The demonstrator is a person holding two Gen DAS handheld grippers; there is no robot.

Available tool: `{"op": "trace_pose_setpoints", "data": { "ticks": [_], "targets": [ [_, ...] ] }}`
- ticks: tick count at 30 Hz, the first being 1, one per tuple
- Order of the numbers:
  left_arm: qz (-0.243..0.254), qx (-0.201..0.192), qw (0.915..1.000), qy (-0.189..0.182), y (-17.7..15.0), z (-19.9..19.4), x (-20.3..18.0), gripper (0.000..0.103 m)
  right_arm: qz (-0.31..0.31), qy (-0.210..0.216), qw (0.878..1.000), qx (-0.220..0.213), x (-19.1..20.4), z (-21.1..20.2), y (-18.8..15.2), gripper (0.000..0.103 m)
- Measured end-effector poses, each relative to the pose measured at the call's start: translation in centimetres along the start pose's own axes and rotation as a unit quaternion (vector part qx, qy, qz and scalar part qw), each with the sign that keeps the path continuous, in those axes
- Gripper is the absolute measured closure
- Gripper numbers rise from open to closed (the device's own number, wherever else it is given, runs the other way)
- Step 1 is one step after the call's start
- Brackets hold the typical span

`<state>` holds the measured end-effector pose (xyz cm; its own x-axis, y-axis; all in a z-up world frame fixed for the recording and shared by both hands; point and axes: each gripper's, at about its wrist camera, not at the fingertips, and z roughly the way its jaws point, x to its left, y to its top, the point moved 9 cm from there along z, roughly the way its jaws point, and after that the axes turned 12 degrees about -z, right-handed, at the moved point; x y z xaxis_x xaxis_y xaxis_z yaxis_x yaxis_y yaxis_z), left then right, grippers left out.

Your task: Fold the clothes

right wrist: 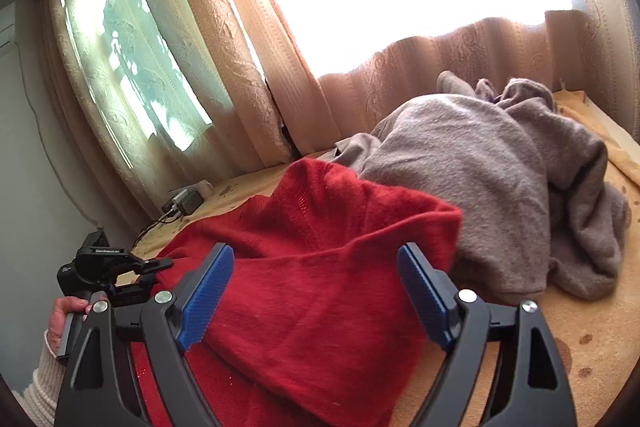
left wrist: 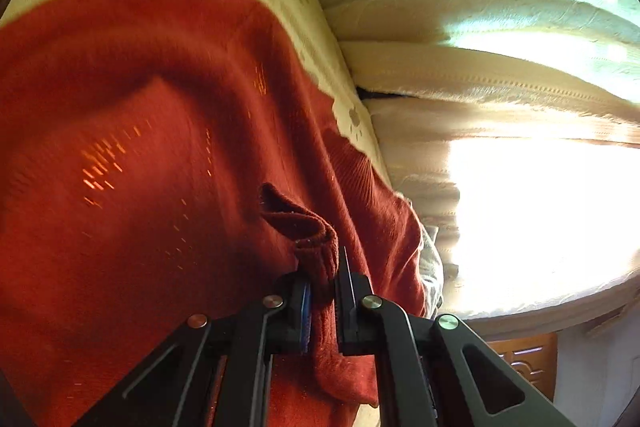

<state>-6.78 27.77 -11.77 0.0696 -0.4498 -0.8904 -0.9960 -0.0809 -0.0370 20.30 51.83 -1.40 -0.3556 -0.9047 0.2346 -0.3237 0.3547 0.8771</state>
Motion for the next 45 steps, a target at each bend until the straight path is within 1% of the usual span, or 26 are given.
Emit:
{"op": "trace_pose_setpoints", "data": {
  "ticks": [4,5,7,10,12,14,15,18,20,22,23,24,25,27,28,29,31,32,35,36,38,39,41,42,43,45],
  "targets": [
    [0.014,-0.039,0.9987,0.029,2.0,-3.8,2.0,0.094,-0.002,-0.042,0.999,-0.006,-2.3,-1.5,0.6,0.016],
    [0.018,-0.041,0.9982,0.039,2.4,-4.8,3.3,0.094,-0.005,-0.049,0.999,-0.002,-2.6,-1.6,0.6,0.016],
    [0.022,-0.022,0.9982,0.050,2.1,-5.2,5.4,0.093,-0.009,-0.058,0.998,0.004,-3.0,-1.6,0.5,0.016],
    [0.029,0.005,0.9975,0.063,1.2,-3.9,6.9,0.093,-0.024,-0.047,0.998,0.021,-1.8,-0.8,0.1,0.016],
    [0.050,-0.001,0.9958,0.077,1.2,-3.7,7.2,0.093,-0.052,-0.023,0.998,0.041,0.2,0.2,-0.4,0.016],
    [0.083,-0.012,0.9913,0.102,1.3,-4.2,7.0,0.093,-0.072,-0.011,0.995,0.068,1.7,1.4,-1.0,0.016],
    [0.100,-0.017,0.9883,0.114,1.3,-4.4,6.9,0.093,-0.073,-0.020,0.994,0.081,1.6,1.9,-1.3,0.016],
    [0.141,-0.031,0.9779,0.151,1.4,-5.0,6.8,0.093,-0.052,-0.046,0.993,0.099,-0.2,3.0,-1.6,0.016],
    [0.163,-0.041,0.9710,0.170,1.4,-5.0,6.8,0.093,-0.035,-0.034,0.994,0.100,-0.9,3.7,-1.6,0.018],
    [0.180,-0.049,0.9648,0.185,1.7,-4.4,6.8,0.093,-0.048,-0.018,0.993,0.105,-0.5,4.9,-1.5,0.027],
    [0.188,-0.051,0.9619,0.192,1.8,-4.1,6.8,0.093,-0.073,-0.030,0.990,0.115,-0.3,5.8,-1.7,0.030],
    [0.193,-0.052,0.9594,0.199,1.9,-3.7,6.8,0.093,-0.100,-0.045,0.986,0.125,-0.2,6.8,-1.9,0.039],
    [0.195,-0.052,0.9582,0.202,2.0,-3.2,6.7,0.093,-0.149,-0.084,0.976,0.132,-0.7,8.0,-2.1,0.043],
    [0.198,-0.052,0.9572,0.204,2.2,-2.0,6.5,0.093,-0.241,-0.159,0.946,0.145,-1.7,10.2,-2.2,0.045],
    [0.202,-0.053,0.9563,0.205,2.1,-1.6,6.3,0.092,-0.265,-0.179,0.934,0.159,-2.6,11.6,-2.2,0.046],
    [0.207,-0.055,0.9549,0.206,2.0,-1.3,6.2,0.092,-0.254,-0.178,0.936,0.168,-3.4,12.6,-1.9,0.046],
    [0.218,-0.056,0.9522,0.207,1.7,-0.9,5.9,0.091,-0.225,-0.189,0.942,0.161,-5.0,14.0,-0.3,0.045],
    [0.223,-0.056,0.9508,0.207,1.6,-0.7,5.8,0.091,-0.222,-0.200,0.940,0.164,-5.5,14.8,0.2,0.045],
    [0.239,-0.058,0.9473,0.205,1.5,-0.5,5.6,0.090,-0.243,-0.219,0.927,0.183,-5.9,16.8,0.4,0.039],
    [0.235,-0.054,0.9497,0.199,1.6,-0.6,5.7,0.090,-0.255,-0.225,0.922,0.185,-5.6,16.8,0.3,0.037],
    [0.214,-0.044,0.9581,0.185,1.7,-1.3,6.1,0.090,-0.273,-0.226,0.915,0.191,-5.1,16.3,-0.1,0.037],
    [0.203,-0.041,0.9610,0.183,1.9,-1.6,6.2,0.090,-0.273,-0.218,0.917,0.190,-4.9,15.7,-0.3,0.037],
    [0.206,-0.050,0.9593,0.186,2.0,-2.8,5.8,0.090,-0.249,-0.196,0.932,0.176,-4.6,13.5,-0.1,0.037],
    [0.216,-0.058,0.9559,0.190,1.9,-3.4,5.5,0.090,-0.234,-0.185,0.940,0.166,-4.4,12.2,0.1,0.037],
    [0.231,-0.070,0.9501,0.198,1.9,-3.9,5.0,0.090,-0.220,-0.176,0.947,0.156,-4.2,10.9,0.3,0.037],
    [0.260,-0.088,0.9361,0.220,1.9,-4.6,4.3,0.090,-0.212,-0.174,0.953,0.131,-3.4,8.2,0.9,0.036]
  ]
}}
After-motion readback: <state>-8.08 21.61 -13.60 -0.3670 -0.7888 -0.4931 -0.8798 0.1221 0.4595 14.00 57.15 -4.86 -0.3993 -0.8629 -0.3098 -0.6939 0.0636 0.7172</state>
